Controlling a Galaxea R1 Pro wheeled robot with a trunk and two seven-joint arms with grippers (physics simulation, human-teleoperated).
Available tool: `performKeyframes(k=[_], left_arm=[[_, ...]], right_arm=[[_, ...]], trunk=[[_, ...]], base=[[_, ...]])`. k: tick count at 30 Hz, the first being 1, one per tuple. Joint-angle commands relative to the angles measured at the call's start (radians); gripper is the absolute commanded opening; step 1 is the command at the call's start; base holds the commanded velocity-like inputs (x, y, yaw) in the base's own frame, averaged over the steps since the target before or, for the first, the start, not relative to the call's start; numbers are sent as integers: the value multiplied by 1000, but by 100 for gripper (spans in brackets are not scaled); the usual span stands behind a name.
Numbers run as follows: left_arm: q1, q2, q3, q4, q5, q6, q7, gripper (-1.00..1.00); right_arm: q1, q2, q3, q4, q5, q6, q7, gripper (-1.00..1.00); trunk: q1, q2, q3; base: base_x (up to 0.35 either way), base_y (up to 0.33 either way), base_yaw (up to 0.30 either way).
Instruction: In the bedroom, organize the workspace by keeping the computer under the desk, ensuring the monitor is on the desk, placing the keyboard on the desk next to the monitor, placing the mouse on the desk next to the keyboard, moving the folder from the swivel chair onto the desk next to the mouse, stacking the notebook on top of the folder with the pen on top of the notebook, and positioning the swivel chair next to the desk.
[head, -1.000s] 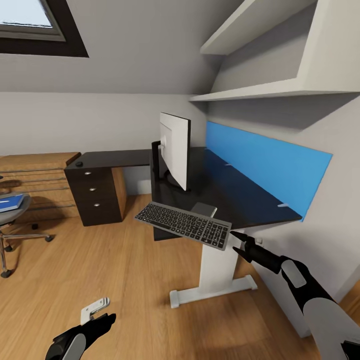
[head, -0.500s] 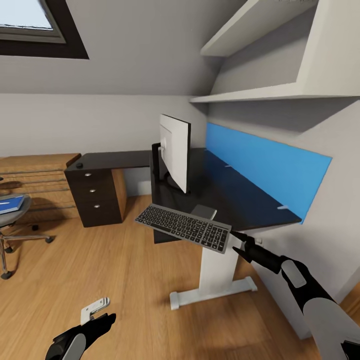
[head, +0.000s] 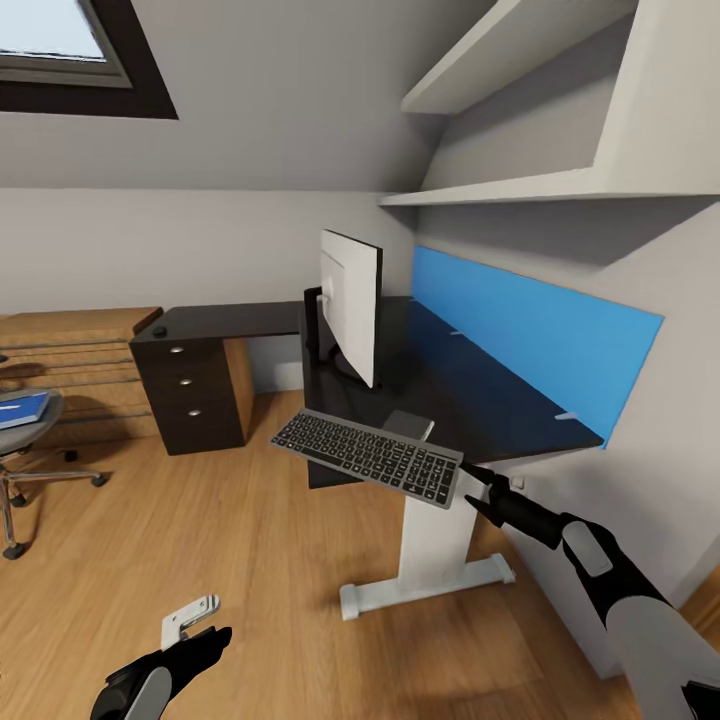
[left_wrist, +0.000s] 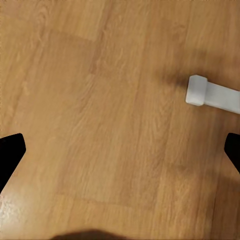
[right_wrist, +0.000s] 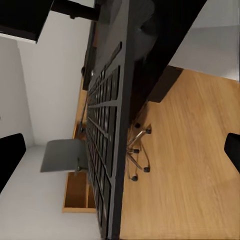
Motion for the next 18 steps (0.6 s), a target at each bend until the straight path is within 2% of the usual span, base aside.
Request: performKeyframes(k=[1, 5, 18], left_arm=[[-1, 1, -3, -1, 10, 1, 10, 100], [-1, 2, -3, -1, 9, 1, 9, 100], [-1, 2, -3, -1, 9, 1, 10, 100]], right_arm=[[-1, 0, -3, 4, 0, 6, 2, 100], [-1, 0, -1, 43, 0, 5, 3, 100], [-1, 1, -1, 51, 0, 4, 3, 100]], trunk=[[0, -1, -1], [0, -1, -1], [0, -1, -1]], base=[[-28, 119, 0], [-30, 103, 0], [-3, 27, 0]])
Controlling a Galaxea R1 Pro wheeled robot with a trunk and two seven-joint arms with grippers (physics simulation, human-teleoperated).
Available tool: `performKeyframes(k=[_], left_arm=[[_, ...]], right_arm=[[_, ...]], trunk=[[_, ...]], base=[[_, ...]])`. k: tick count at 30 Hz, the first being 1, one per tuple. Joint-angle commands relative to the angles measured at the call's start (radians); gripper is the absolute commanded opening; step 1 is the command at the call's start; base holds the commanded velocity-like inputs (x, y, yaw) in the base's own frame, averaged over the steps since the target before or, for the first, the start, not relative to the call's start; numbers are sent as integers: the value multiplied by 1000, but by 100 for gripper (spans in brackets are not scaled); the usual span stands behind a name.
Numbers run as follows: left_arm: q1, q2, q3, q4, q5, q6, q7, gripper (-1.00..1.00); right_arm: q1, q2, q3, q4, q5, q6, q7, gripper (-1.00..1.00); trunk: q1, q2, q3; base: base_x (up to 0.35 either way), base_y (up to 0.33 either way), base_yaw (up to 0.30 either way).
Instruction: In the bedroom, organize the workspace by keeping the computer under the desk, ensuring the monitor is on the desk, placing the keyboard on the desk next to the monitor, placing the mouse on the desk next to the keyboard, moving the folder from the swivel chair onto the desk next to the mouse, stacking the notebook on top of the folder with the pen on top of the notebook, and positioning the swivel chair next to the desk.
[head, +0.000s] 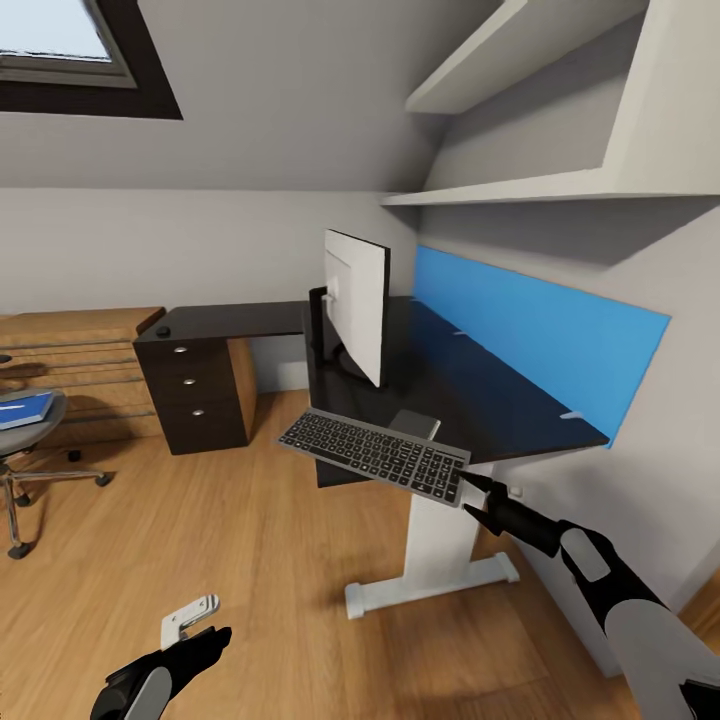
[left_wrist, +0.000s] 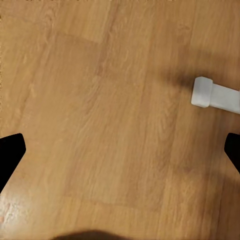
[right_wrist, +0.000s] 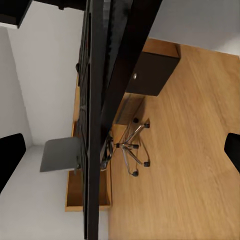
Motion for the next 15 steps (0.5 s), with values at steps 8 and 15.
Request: performKeyframes(k=[8, 15], left_arm=[[-1, 1, -2, -1, 10, 1, 9, 100], [-1, 1, -3, -1, 11, 1, 8, 100]], right_arm=[[-1, 3, -4, 1, 1, 6, 2, 100], [-1, 4, -4, 0, 1, 6, 2, 100]], trunk=[[0, -1, -1], [-15, 27, 12]], base=[[0, 61, 0], [0, 6, 0]])
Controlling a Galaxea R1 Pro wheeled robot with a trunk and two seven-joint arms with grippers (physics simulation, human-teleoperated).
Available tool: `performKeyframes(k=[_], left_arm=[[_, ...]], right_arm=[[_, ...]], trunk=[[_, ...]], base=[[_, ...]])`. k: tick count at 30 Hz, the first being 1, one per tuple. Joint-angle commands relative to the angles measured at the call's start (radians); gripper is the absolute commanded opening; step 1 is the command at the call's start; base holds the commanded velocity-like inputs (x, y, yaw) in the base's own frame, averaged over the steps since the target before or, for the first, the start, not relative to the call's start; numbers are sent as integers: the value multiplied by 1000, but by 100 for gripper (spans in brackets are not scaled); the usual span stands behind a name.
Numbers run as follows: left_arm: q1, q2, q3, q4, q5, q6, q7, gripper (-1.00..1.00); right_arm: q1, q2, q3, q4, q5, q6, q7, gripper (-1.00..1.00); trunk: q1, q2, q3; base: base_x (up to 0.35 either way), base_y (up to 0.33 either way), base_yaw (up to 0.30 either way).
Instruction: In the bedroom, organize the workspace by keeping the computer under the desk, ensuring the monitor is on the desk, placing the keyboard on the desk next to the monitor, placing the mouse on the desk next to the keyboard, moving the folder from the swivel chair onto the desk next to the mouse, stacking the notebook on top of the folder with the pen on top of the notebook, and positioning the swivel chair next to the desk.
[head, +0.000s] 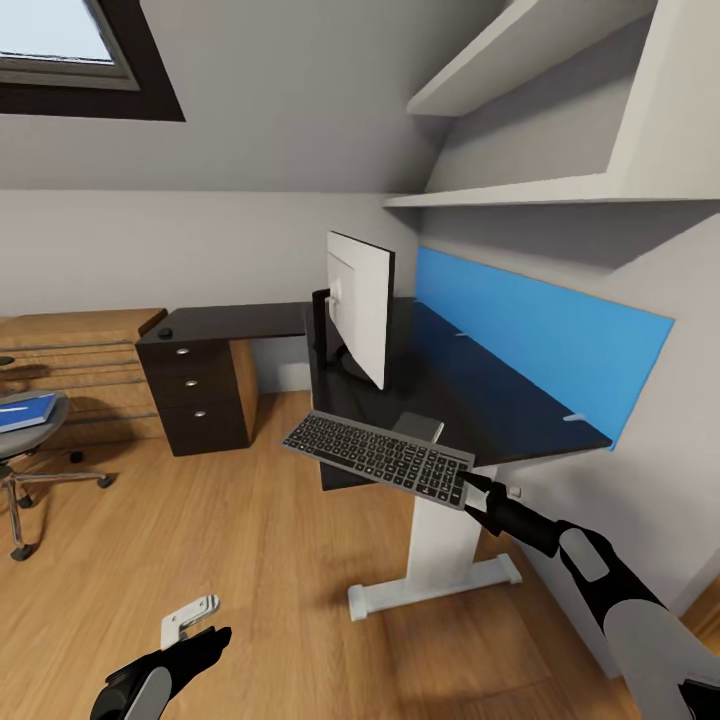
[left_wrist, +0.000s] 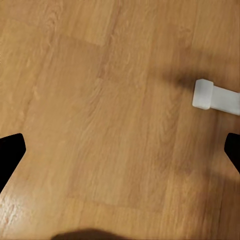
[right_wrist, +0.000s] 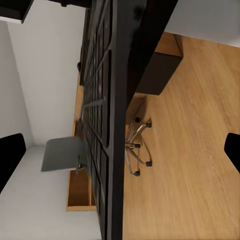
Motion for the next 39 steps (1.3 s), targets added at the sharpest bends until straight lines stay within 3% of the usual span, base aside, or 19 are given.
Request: performKeyframes(k=[1, 5, 9, 39], left_arm=[[-1, 1, -3, -1, 10, 1, 10, 100], [-1, 1, -3, -1, 11, 1, 10, 100], [-1, 1, -2, -1, 11, 1, 9, 100], [-1, 3, -1, -1, 17, 1, 7, 100]], right_arm=[[-1, 0, -4, 0, 0, 6, 2, 100], [-1, 0, -4, 0, 0, 6, 2, 100], [-1, 0, -4, 0, 0, 6, 2, 100], [-1, 0, -4, 0, 0, 5, 2, 100]], trunk=[[0, 0, -1], [0, 0, -1], [-15, 28, 12], [-15, 28, 12]], base=[[0, 1, 0], [0, 0, 0], [0, 0, 0], [0, 59, 0]])
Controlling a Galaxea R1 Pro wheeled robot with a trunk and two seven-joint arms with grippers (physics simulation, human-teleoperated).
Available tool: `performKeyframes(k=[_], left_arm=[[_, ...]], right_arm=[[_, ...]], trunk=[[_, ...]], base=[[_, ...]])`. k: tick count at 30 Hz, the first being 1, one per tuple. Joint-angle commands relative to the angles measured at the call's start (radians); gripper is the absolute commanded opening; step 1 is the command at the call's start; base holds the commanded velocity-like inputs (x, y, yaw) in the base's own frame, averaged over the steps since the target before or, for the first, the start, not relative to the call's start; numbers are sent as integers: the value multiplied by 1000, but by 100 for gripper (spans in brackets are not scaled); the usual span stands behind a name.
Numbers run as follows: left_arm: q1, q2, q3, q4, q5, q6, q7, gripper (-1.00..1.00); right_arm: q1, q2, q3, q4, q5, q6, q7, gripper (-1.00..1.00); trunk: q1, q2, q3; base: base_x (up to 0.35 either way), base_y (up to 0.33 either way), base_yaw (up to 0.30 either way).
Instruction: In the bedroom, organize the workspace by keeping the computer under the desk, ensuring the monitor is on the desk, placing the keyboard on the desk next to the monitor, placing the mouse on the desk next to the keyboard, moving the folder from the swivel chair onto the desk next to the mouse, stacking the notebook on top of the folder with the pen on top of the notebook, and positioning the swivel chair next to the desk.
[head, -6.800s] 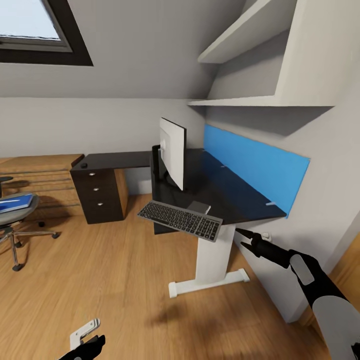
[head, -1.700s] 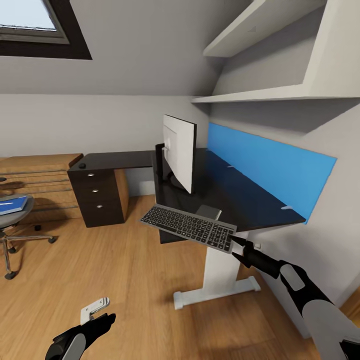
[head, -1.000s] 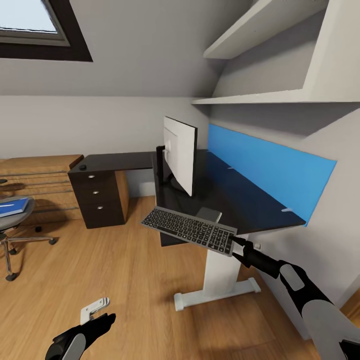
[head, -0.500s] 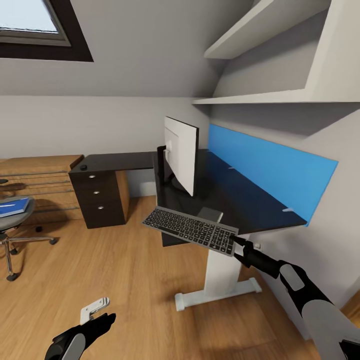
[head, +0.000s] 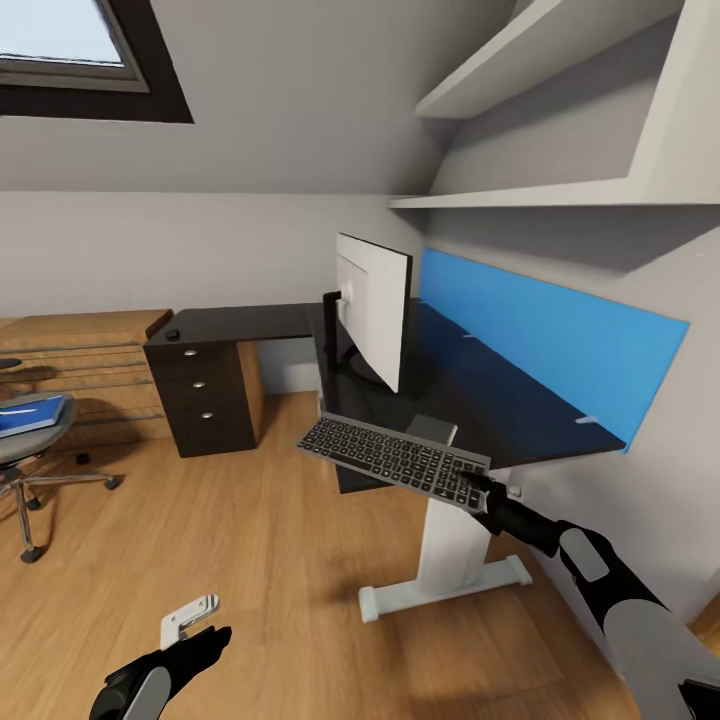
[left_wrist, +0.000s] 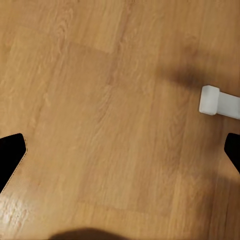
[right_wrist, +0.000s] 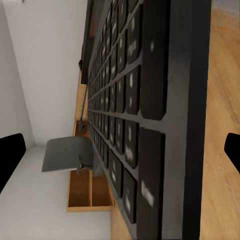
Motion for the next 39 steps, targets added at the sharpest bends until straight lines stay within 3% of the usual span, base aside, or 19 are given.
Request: performKeyframes(k=[1, 19, 20, 36, 39], left_arm=[[-1, 1, -3, -1, 11, 1, 10, 100], [-1, 1, -3, -1, 10, 1, 11, 100], [-1, 1, -3, -1, 10, 1, 11, 100], [-1, 1, -3, -1, 11, 1, 11, 100], [-1, 1, -2, -1, 11, 1, 11, 100]], right_arm=[[-1, 0, -4, 0, 1, 5, 2, 100], [-1, 0, -5, 0, 1, 5, 2, 100], [-1, 0, -5, 0, 1, 4, 2, -100], [-1, -1, -6, 0, 0, 6, 2, -100], [-1, -1, -6, 0, -1, 6, 2, -100]], trunk=[[0, -1, -1], [0, -1, -1], [0, -1, -1], [0, -1, -1], [-12, 20, 8]], base=[[0, 162, 0], [0, 6, 0], [0, 0, 0], [0, 0, 0], [0, 0, 0]])
